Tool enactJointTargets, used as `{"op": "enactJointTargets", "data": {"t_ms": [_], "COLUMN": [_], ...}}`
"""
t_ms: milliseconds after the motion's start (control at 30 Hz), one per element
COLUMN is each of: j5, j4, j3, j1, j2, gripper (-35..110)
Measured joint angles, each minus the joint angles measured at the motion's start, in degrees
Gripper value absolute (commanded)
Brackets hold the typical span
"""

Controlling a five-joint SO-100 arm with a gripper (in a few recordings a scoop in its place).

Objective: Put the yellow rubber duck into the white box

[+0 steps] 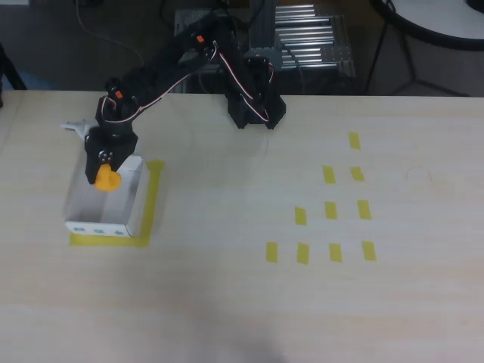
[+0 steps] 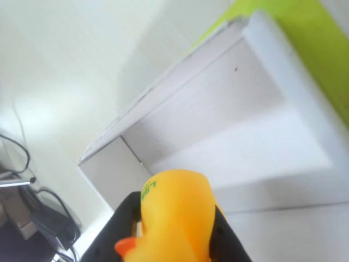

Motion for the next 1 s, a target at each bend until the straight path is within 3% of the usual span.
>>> {"op": "enactJointTargets", "data": {"t_ms": [1000], "j5": [-9.4], "j4": [-12.66], "j3": [4.57], "j1": [-0.79], "j2": [-0.88], "gripper": [33]}}
